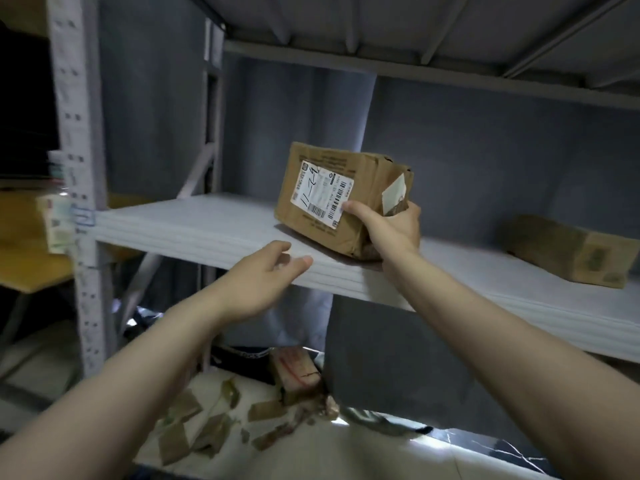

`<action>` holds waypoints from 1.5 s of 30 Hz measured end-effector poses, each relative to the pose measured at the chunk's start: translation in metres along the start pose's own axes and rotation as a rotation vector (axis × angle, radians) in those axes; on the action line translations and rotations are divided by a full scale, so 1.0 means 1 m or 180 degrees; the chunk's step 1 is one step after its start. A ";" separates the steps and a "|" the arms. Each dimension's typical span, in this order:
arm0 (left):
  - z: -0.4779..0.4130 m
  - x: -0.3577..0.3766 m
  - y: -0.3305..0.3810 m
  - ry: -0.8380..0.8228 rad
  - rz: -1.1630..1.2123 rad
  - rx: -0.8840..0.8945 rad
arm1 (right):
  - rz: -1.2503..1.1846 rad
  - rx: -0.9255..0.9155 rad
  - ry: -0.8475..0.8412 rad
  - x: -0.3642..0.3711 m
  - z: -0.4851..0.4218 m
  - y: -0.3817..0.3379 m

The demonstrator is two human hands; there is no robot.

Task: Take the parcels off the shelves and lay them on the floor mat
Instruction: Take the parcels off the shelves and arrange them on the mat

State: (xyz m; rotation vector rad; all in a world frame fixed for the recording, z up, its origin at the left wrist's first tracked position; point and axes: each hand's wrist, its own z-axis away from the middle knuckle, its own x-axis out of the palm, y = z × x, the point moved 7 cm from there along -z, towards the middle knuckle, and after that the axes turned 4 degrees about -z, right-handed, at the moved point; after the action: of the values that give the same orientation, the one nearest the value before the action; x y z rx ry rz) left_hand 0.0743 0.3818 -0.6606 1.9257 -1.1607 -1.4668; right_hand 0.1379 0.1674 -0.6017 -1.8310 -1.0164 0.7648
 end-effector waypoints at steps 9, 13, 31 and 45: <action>0.133 -0.175 -0.135 0.1277 0.0308 -0.1266 | -0.1650 0.0257 -0.1722 0.143 0.194 -0.021; 0.207 -0.222 -0.179 0.1608 -0.0069 -0.1952 | -0.1583 0.1467 -0.2213 0.198 0.277 0.026; 0.294 -0.163 -0.305 -0.0556 -0.2247 -0.2753 | -0.1290 0.4261 -0.2044 0.303 0.495 0.251; 0.341 -0.200 -0.353 -0.1009 -0.2274 -0.3460 | -0.0352 0.4178 -0.2435 0.332 0.532 0.295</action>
State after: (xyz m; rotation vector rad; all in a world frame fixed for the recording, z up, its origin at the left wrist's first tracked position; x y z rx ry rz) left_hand -0.1372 0.7845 -0.9330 1.3194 0.3623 -2.1517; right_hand -0.0400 0.5878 -1.1233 -0.3309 -0.6928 1.6020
